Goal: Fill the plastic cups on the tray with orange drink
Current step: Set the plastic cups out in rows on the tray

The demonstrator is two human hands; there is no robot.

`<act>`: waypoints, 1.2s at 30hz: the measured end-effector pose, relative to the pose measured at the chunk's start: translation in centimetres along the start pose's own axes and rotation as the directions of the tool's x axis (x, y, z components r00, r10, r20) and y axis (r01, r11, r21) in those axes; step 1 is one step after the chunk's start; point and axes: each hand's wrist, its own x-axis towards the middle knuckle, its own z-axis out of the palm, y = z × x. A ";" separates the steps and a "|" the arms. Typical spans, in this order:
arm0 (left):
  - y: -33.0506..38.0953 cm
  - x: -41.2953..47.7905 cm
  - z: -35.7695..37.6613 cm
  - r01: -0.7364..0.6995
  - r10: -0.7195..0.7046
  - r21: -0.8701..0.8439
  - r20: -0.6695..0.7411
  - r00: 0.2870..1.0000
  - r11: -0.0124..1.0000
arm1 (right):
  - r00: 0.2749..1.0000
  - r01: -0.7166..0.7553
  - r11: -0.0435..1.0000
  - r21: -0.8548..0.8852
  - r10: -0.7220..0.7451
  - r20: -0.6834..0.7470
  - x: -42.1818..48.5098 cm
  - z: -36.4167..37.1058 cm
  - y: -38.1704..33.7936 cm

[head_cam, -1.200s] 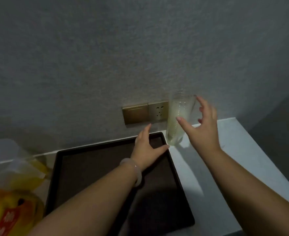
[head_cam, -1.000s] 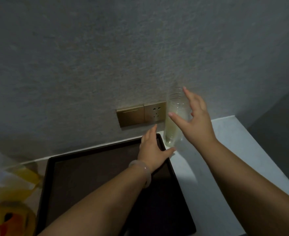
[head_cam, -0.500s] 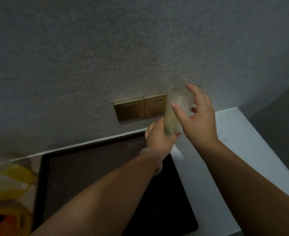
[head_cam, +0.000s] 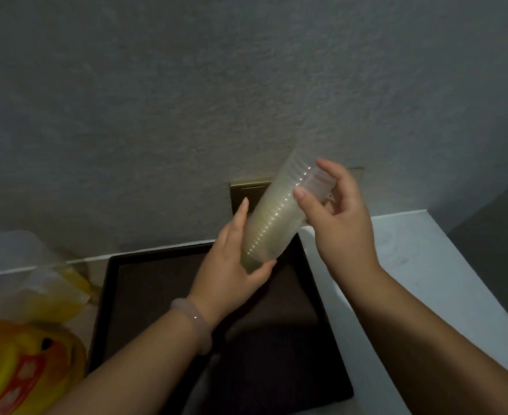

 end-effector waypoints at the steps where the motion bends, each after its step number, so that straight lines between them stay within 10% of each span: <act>1: -0.4 -0.9 -1.1 -0.058 0.057 0.085 0.013 0.998 0.995 | 0.999 -0.035 0.998 0.049 0.033 0.034 -0.6 0.7 0.2; 19: -2.8 -7.3 -9.4 -0.224 0.192 0.582 0.118 0.974 0.782 | 0.894 -0.446 0.804 0.393 0.382 0.233 -5.7 8.3 1.8; 36: -5.3 -8.2 -9.9 -0.125 0.130 0.459 0.023 0.991 0.880 | 0.953 -0.246 0.963 0.109 0.220 0.208 -4.2 9.8 0.9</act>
